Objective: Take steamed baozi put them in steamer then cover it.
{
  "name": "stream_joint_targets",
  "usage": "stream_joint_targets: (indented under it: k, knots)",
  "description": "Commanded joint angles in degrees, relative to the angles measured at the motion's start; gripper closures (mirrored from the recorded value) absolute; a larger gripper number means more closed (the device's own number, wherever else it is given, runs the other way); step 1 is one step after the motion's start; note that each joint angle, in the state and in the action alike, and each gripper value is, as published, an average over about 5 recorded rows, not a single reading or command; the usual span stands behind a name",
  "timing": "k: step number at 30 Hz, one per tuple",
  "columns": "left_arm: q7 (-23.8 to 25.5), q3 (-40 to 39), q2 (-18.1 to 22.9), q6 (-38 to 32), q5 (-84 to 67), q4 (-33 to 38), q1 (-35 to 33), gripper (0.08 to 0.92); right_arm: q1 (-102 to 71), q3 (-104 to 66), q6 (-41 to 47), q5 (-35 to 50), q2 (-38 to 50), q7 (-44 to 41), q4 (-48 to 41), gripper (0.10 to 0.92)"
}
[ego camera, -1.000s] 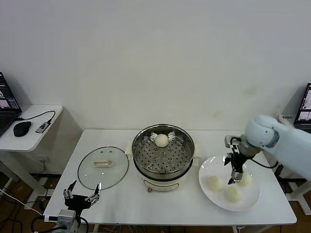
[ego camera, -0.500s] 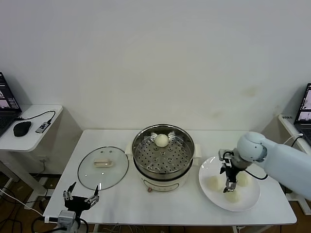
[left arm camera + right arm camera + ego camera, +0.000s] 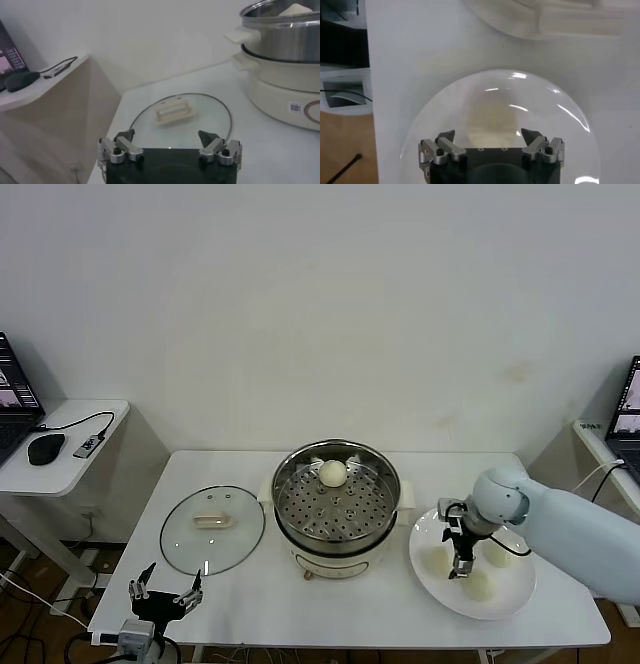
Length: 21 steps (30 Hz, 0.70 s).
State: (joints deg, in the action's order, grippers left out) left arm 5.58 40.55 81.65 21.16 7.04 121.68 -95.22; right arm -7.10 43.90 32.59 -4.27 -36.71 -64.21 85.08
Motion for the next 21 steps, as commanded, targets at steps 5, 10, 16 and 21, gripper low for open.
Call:
stream_joint_targets:
  k: [5, 10, 16, 21]
  knots:
    - [0.1, -0.3, 0.2, 0.1, 0.3, -0.1, 0.0, 0.177, -2.3, -1.7, -1.5, -2.3, -1.7, 0.9, -2.4, 0.203]
    - [0.1, -0.4, 0.4, 0.1, 0.4, -0.2, 0.1, 0.177, -2.9, -2.2, -2.1, -2.7, -2.0, 1.1, -3.1, 0.203]
    - [0.1, -0.5, 0.4, 0.1, 0.5, -0.5, 0.1, 0.177, -3.3, -2.6, -2.1, -2.9, -2.3, 1.2, -3.4, 0.208]
    - [0.1, -0.6, 0.4, 0.2, 0.5, -0.5, 0.3, 0.177, -3.4, -2.7, -2.1, -2.7, -2.3, 1.3, -3.4, 0.291]
